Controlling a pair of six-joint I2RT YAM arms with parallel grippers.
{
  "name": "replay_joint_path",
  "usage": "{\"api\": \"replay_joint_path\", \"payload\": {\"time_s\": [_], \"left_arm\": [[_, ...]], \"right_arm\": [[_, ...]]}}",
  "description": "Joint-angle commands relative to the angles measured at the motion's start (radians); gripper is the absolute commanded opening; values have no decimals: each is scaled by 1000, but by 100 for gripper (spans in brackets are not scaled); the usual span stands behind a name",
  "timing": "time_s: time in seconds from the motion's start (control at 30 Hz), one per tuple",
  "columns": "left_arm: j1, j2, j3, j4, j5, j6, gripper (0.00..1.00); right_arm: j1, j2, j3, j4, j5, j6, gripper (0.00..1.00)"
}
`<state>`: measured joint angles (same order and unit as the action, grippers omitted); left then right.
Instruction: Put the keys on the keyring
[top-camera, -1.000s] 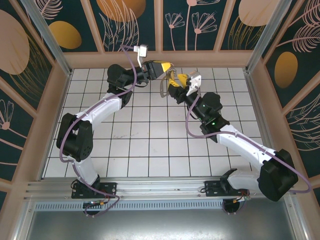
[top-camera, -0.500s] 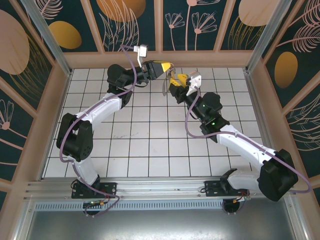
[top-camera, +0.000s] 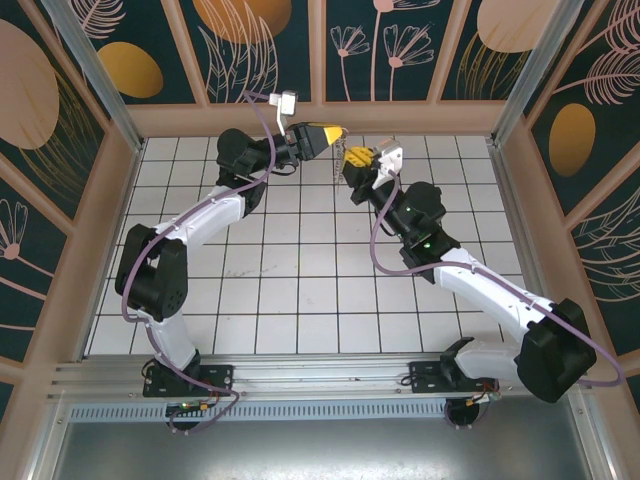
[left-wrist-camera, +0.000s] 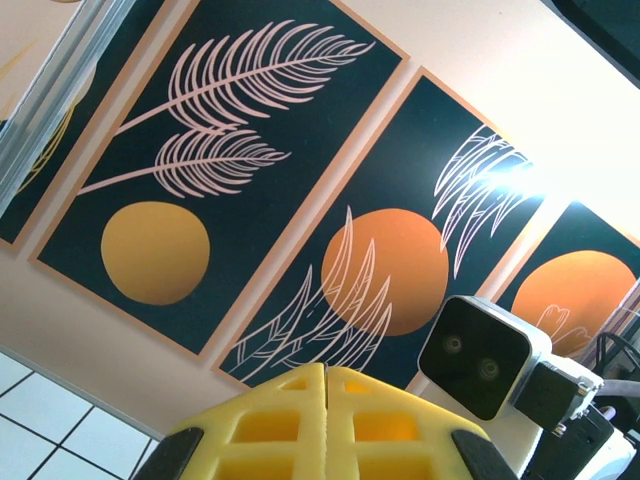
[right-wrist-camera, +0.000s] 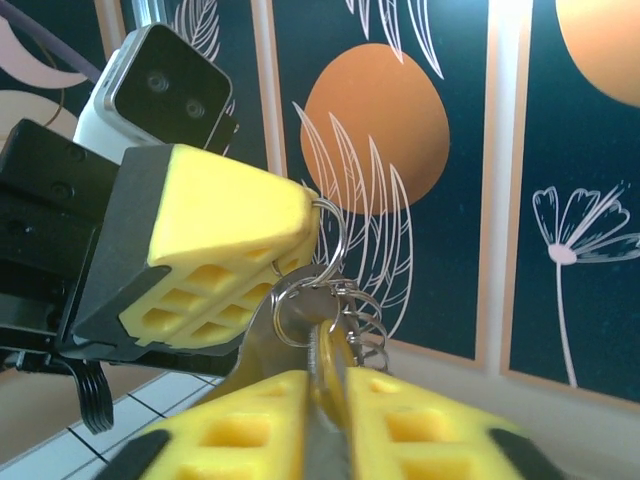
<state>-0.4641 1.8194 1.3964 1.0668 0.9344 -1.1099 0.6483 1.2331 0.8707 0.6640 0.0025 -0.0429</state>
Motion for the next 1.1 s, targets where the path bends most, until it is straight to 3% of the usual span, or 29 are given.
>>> {"api": "replay_joint_path", "payload": {"time_s": [0.0, 0.1, 1.07], "left_arm": [[-1, 10, 10, 56, -4, -8, 0], [-1, 13, 11, 55, -4, -7, 0], [-1, 8, 12, -22, -14, 63, 0]], "right_arm": [[7, -24, 32, -27, -5, -19, 9], [6, -32, 24, -49, -9, -32, 0], [-54, -103, 108, -241, -58, -86, 0]]}}
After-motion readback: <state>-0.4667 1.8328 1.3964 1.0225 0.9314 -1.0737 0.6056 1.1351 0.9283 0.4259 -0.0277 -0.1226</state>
